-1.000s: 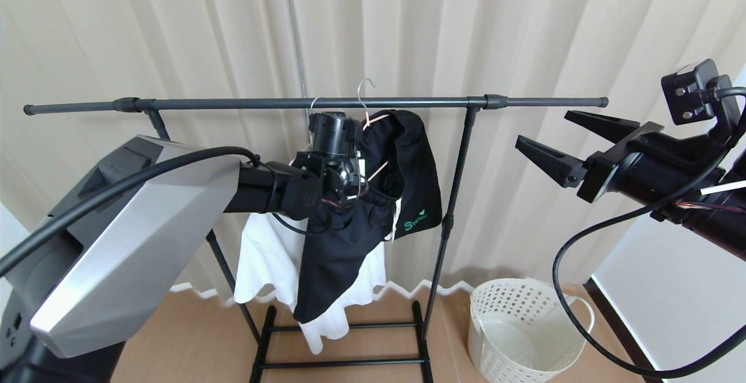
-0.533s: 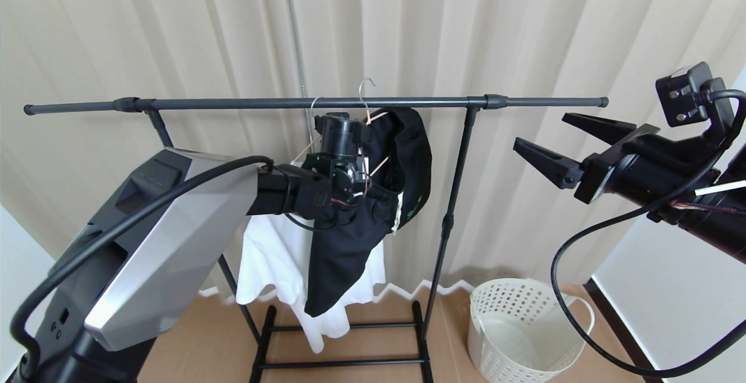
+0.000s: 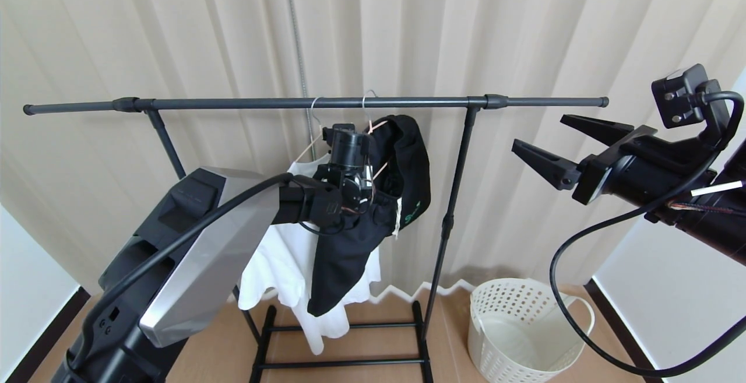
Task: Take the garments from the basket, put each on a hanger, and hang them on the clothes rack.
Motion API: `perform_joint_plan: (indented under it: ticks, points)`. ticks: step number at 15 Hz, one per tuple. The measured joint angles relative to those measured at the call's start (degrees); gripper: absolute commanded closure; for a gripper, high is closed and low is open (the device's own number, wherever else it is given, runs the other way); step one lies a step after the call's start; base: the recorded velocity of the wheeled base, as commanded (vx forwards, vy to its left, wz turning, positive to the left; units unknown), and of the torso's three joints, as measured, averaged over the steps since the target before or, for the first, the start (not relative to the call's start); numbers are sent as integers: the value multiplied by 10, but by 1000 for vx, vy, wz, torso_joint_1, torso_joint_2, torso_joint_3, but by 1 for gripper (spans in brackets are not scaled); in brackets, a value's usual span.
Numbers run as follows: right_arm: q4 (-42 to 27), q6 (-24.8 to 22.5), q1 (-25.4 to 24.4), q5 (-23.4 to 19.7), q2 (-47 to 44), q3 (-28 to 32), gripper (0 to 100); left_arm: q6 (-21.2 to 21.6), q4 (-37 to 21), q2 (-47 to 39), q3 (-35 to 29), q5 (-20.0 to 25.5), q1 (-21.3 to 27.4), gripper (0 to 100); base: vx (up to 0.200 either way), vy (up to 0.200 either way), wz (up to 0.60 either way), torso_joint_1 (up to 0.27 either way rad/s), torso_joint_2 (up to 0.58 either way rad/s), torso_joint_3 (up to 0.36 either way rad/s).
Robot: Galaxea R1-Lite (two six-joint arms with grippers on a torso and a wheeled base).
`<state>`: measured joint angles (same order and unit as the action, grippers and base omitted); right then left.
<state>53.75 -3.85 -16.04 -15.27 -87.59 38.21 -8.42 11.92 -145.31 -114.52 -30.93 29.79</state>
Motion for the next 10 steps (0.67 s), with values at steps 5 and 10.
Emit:
perform_joint_plan:
  ticks: [5, 10]
  points:
    - [1, -1, 0, 0, 0, -1, 0, 0, 1, -7, -1, 0, 0, 100, 0, 0, 0, 0, 0, 0]
    - [1, -1, 0, 0, 0, -2, 0, 7, 3, -13, -1, 1, -3, 100, 0, 0, 0, 0, 0, 0]
